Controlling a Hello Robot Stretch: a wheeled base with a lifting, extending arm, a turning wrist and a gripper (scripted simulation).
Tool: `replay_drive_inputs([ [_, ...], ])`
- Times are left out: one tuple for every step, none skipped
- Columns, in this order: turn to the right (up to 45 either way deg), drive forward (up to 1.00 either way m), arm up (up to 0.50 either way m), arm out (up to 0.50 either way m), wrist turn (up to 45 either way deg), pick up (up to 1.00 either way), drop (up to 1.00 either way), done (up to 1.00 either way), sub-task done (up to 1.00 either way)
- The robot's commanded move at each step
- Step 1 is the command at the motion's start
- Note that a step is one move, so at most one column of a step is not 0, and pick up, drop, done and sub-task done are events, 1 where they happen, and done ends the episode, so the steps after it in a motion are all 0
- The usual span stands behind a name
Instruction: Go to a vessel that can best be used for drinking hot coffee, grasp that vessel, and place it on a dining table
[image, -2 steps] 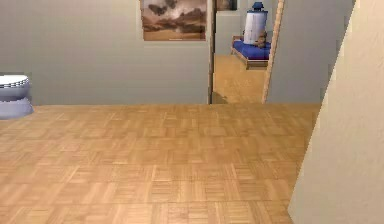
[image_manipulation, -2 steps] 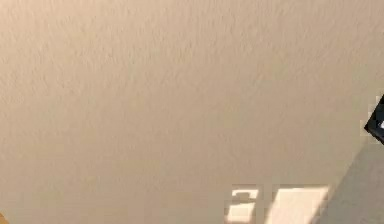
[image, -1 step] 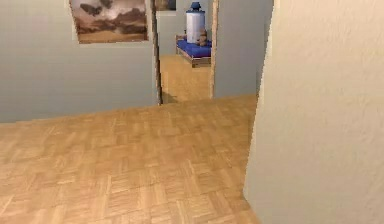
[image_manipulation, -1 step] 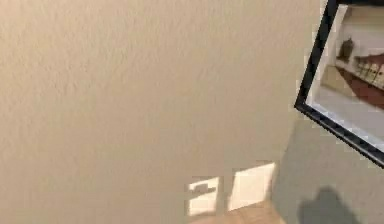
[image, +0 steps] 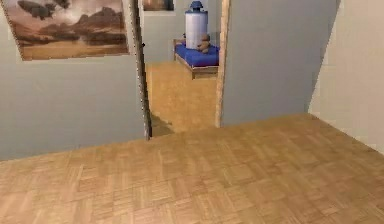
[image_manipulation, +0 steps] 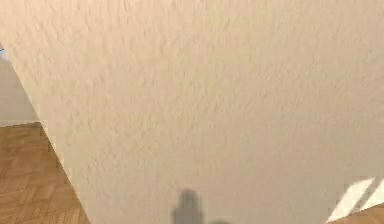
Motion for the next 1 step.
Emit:
replay_drive_inputs([
  [0.0, 1.0, 0.0, 0.0, 0.0, 0.0, 0.0, 0.0, 0.0],
])
